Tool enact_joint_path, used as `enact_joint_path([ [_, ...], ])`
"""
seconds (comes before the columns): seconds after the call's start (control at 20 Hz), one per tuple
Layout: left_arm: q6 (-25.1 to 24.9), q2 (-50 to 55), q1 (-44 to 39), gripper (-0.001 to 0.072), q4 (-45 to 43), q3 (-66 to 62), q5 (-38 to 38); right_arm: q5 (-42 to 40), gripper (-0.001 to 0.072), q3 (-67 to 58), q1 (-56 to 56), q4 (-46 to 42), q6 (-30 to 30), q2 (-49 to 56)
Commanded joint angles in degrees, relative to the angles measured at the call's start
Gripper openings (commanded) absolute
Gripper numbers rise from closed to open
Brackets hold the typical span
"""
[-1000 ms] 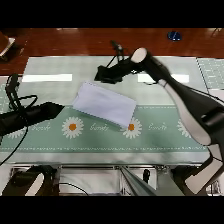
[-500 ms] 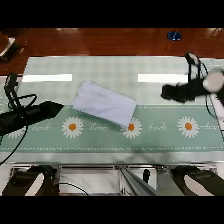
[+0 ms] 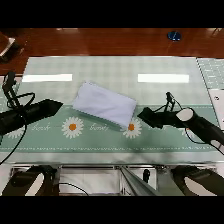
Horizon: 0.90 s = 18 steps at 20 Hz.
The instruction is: Fold the shirts.
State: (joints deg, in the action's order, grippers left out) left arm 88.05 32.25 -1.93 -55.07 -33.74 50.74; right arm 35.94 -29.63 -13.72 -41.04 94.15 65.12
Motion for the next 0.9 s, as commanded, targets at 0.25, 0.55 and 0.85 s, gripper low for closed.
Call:
enact_joint_path([
  [0.25,-0.1,0.0,0.0,0.0019,0.0,0.0,-0.2,2.3,0.0386,-13.2,-7.5,14.0,-11.9,19.2],
  [0.55,-0.1,0.0,0.0,0.0019,0.0,0.0,0.2,9.9,0.0020,-25.8,-7.5,7.4,-18.6,19.9],
  [0.85,-0.1,0.0,0.0,0.0019,0.0,0.0,0.3,21.7,0.0020,-46.4,-5.4,-16.9,-4.6,17.6],
])
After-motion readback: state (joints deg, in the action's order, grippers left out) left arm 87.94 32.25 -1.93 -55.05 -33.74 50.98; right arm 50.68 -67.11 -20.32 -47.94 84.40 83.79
